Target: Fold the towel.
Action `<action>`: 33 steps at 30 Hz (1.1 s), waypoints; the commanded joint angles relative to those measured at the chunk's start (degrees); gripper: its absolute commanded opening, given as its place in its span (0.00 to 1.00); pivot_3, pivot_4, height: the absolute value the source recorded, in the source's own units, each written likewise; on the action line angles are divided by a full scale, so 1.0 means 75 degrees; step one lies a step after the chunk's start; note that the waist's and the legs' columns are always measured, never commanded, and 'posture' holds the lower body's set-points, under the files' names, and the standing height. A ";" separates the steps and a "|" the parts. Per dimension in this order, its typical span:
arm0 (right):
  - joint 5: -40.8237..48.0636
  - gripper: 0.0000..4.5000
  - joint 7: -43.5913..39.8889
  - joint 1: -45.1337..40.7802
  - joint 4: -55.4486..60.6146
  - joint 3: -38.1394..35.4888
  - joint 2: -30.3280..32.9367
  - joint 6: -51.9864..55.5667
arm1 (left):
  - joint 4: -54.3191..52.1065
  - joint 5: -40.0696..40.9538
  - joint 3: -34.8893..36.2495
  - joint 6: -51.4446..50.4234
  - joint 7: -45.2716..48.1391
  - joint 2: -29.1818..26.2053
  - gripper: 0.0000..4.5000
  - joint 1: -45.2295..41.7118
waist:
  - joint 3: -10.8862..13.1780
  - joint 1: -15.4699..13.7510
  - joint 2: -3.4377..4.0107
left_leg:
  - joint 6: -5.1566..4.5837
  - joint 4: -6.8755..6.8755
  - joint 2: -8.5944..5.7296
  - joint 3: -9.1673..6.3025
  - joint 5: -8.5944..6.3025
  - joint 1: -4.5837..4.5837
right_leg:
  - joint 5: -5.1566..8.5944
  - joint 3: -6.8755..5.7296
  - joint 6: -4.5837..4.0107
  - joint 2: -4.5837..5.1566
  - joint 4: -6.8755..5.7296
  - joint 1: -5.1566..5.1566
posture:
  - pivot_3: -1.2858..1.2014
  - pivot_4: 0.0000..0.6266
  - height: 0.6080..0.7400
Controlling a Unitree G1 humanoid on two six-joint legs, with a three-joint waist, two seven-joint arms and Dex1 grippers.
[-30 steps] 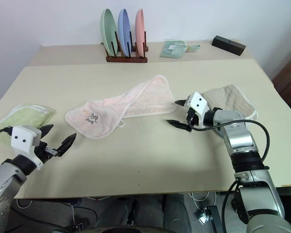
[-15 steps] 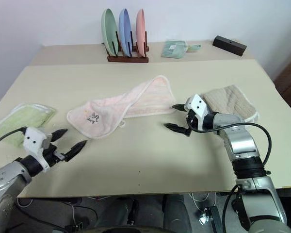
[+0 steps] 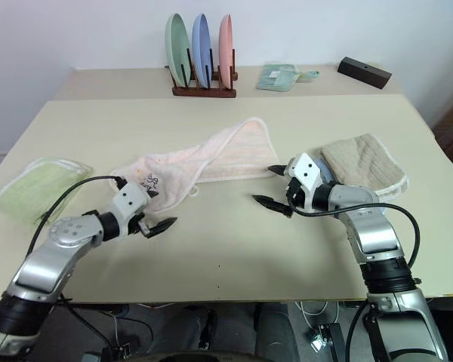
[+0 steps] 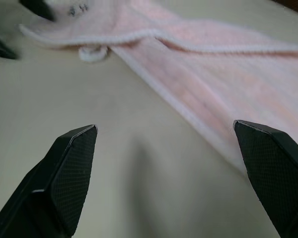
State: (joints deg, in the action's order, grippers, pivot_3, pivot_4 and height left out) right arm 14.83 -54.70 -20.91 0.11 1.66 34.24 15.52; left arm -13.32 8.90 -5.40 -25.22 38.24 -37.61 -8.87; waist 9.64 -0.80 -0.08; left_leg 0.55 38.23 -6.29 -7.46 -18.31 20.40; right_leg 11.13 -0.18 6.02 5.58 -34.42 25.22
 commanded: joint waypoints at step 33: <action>-0.3702 1.00 0.2111 -0.3772 -0.5011 0.1875 -0.0571 -0.4572 | -0.2447 0.0972 0.4174 0.0777 0.1491 -0.0843 0.01 0.5843 | 0.0009 0.0244 0.0005 | -0.0001 -0.0011 0.0021 0.0041 -0.0001 -0.0001 | -0.0002 0.0017 -0.0009 -0.0013 0.0004 0.0018 | 0.52 0.24 0.89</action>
State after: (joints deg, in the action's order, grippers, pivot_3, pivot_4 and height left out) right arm -9.89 -41.75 -46.52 -34.32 14.63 30.61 -13.41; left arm -32.30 18.06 24.05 -21.61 48.71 -43.65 33.73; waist 9.71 1.03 -0.04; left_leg 0.54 38.14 -6.14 -7.08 -18.31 20.37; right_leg 11.12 0.01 5.95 5.48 -34.40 25.37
